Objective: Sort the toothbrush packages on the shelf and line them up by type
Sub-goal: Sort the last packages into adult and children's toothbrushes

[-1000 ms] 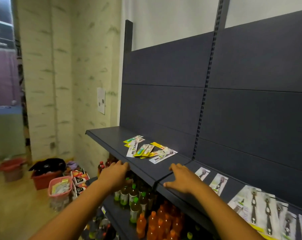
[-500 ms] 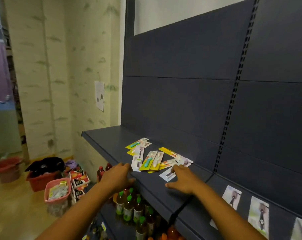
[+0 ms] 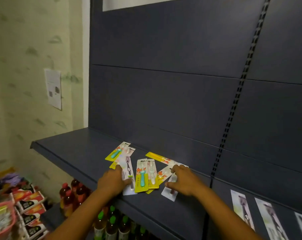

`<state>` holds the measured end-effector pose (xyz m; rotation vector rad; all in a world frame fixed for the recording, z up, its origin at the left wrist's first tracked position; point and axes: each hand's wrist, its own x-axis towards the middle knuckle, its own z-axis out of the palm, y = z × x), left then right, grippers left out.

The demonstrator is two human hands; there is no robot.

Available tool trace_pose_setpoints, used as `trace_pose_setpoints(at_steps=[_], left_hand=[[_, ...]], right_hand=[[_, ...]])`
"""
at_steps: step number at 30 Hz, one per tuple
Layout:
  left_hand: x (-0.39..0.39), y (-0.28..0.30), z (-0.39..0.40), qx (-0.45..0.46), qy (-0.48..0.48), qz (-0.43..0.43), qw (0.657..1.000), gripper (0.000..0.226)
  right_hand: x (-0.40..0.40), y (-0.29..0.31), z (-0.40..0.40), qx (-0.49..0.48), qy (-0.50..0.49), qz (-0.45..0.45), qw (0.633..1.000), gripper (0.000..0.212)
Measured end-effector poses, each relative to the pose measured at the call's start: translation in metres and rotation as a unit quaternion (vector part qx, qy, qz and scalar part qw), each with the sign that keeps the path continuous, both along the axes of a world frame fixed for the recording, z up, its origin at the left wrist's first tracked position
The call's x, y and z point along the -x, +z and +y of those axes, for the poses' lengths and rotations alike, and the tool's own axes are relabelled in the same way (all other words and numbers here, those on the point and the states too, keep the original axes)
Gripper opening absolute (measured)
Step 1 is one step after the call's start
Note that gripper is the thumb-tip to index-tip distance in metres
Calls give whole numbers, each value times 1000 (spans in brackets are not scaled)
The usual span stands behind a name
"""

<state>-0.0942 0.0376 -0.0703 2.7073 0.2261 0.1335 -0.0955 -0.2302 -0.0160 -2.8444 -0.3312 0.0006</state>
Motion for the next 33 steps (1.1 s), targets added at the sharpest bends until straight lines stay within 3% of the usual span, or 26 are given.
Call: trace_pose_setpoints(at_steps=[4, 10, 14, 18, 20, 21, 24, 27, 33], left_hand=[[-20, -6, -3, 55, 13, 17, 998, 73], [-40, 3, -5, 145, -16, 73, 987, 69], [-44, 6, 7, 201, -22, 53, 978, 31], [-37, 4, 24, 228, -16, 22, 973, 21], [-31, -2, 31, 302, -15, -23, 953, 20], [-28, -5, 34, 344, -21, -53, 937, 30], [-11, -1, 34, 473, -80, -132, 868, 39], [5, 9, 23, 562, -141, -142, 802, 41], [18, 21, 7, 589, -188, -144, 773, 40]], right_hand=[[0, -3, 8, 13, -40, 1, 999, 65], [5, -5, 5, 16, -94, -15, 995, 60], [10, -7, 1, 16, -114, -17, 993, 56], [9, -11, 1, 4, -130, -11, 991, 59], [6, -14, 5, 3, -142, -10, 990, 54], [5, -16, 7, 0, -152, -9, 988, 49], [2, -24, 12, -12, -184, 7, 983, 43], [0, -34, 15, -32, -213, 22, 976, 48], [1, -46, 21, -59, -251, 17, 966, 52]])
